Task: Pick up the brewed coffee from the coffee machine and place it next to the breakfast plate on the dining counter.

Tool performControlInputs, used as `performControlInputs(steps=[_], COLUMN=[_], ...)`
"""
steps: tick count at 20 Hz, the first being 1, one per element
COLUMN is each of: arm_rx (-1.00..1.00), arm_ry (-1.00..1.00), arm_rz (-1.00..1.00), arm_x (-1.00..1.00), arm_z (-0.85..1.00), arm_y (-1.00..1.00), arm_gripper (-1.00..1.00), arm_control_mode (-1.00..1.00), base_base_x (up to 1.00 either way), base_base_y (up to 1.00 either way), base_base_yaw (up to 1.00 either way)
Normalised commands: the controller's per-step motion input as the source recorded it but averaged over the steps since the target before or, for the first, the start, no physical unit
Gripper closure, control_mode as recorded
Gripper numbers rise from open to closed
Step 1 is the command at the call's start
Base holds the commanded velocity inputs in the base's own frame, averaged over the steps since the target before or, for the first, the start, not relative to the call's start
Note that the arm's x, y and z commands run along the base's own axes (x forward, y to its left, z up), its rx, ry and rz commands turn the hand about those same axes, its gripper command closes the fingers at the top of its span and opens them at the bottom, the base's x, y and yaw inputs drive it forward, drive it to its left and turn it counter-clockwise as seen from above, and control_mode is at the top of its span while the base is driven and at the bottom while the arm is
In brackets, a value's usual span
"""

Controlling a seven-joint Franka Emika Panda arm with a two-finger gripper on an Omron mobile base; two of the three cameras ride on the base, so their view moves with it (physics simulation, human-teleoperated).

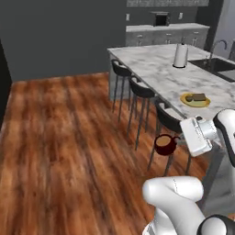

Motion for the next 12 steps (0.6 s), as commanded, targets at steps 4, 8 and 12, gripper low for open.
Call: performControlInputs(steps=[4, 8, 12], arm_rx=[0.00, 0.00, 0.00], arm_ry=[0.00, 0.00, 0.00], arm_rz=[0.00, 0.00, 0.00], arm_x=[0.00, 0.00, 0.00], arm_z=[0.00, 0.00, 0.00], arm_y=[0.00, 0.00, 0.00], arm_gripper=[1.00, 1.00, 1.00], arm_control_mode=[1.00, 1.00, 1.00], base_base_x=[0.77, 0.79, 0.79], base_base_y=[0.42, 0.55, 0.54], base_base_yaw=[-0.56, -0.56, -0.56])
